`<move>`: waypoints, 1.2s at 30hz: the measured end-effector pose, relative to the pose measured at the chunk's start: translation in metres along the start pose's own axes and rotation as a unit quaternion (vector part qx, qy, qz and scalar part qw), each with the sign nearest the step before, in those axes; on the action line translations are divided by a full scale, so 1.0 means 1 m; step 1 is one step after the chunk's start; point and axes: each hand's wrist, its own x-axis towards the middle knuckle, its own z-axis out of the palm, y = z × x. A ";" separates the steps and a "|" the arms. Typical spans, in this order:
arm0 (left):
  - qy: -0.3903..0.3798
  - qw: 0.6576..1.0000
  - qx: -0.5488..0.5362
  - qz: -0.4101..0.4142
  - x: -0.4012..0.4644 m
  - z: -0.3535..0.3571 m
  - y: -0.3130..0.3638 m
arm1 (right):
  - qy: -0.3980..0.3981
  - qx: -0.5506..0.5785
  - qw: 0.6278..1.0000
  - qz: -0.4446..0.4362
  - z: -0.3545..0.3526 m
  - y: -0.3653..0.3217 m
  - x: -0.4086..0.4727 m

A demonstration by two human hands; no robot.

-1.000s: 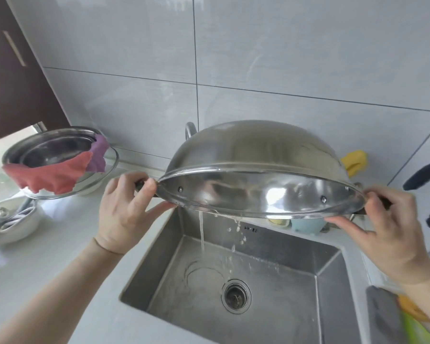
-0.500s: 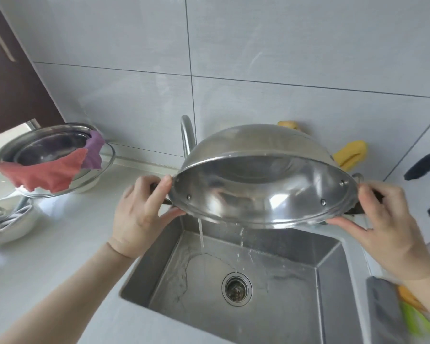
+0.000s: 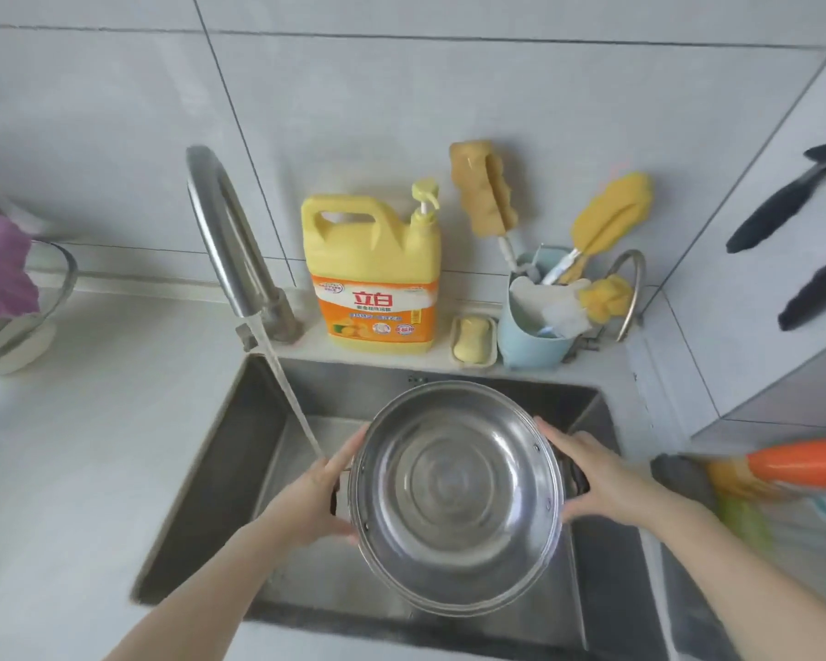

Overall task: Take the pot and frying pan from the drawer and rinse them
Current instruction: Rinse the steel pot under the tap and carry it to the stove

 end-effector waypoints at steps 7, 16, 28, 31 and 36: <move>-0.071 0.997 0.008 -0.030 0.035 0.040 -0.030 | -0.058 0.049 0.996 0.056 0.050 0.039 0.040; -0.119 0.989 -0.029 -0.083 0.066 0.074 -0.051 | -0.080 0.043 0.990 0.104 0.081 0.080 0.079; -0.127 0.982 0.033 -0.134 0.064 0.074 -0.052 | -0.091 0.043 0.991 0.086 0.094 0.097 0.091; -0.102 0.967 0.028 -0.232 0.038 0.062 -0.062 | -0.101 0.046 0.991 0.070 0.093 0.099 0.090; 0.108 0.949 -0.075 -0.286 0.010 -0.016 -0.081 | -0.110 0.041 0.990 0.072 0.090 0.097 0.091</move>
